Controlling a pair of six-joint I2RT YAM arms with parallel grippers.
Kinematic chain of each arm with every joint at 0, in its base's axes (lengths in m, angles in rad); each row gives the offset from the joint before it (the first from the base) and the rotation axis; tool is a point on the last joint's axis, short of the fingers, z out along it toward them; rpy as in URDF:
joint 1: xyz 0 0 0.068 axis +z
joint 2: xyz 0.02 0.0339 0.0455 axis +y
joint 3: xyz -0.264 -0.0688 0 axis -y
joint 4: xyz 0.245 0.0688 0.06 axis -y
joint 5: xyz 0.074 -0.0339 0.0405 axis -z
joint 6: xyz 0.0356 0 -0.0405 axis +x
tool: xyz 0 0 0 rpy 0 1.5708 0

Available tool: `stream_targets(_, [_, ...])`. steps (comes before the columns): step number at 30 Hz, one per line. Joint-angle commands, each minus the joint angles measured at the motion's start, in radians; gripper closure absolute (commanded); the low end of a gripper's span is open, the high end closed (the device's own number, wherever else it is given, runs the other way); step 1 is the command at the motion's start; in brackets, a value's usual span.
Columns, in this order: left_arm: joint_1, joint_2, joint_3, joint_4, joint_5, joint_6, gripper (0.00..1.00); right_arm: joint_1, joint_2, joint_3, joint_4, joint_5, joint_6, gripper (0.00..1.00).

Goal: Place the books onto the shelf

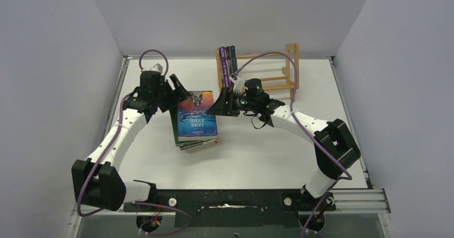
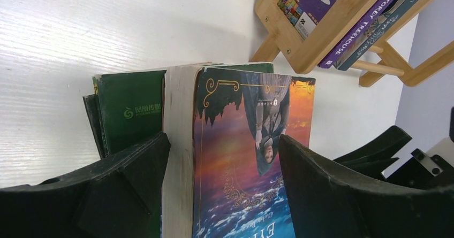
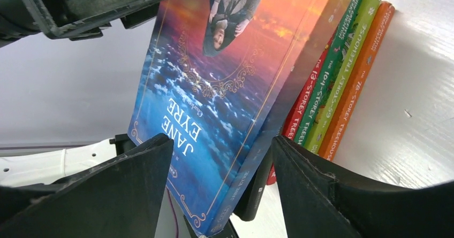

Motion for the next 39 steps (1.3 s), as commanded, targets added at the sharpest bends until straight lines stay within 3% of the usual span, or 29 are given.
stream_targets(1, [-0.016,0.001,0.004,0.036,0.019,-0.021,0.26,-0.001,0.008,-0.009,0.062,-0.021,0.032,0.30])
stream_targets(17, [-0.059,0.020,-0.010,0.066,0.038,-0.046,0.26,-0.002,0.082,-0.102,0.395,-0.155,0.258,0.29])
stream_targets(30, [-0.122,0.075,0.005,0.120,0.051,-0.075,0.26,-0.023,0.075,-0.151,0.510,-0.163,0.334,0.30])
stream_targets(39, [-0.183,0.106,0.022,0.153,0.049,-0.103,0.26,-0.047,0.066,-0.233,0.686,-0.157,0.451,0.31])
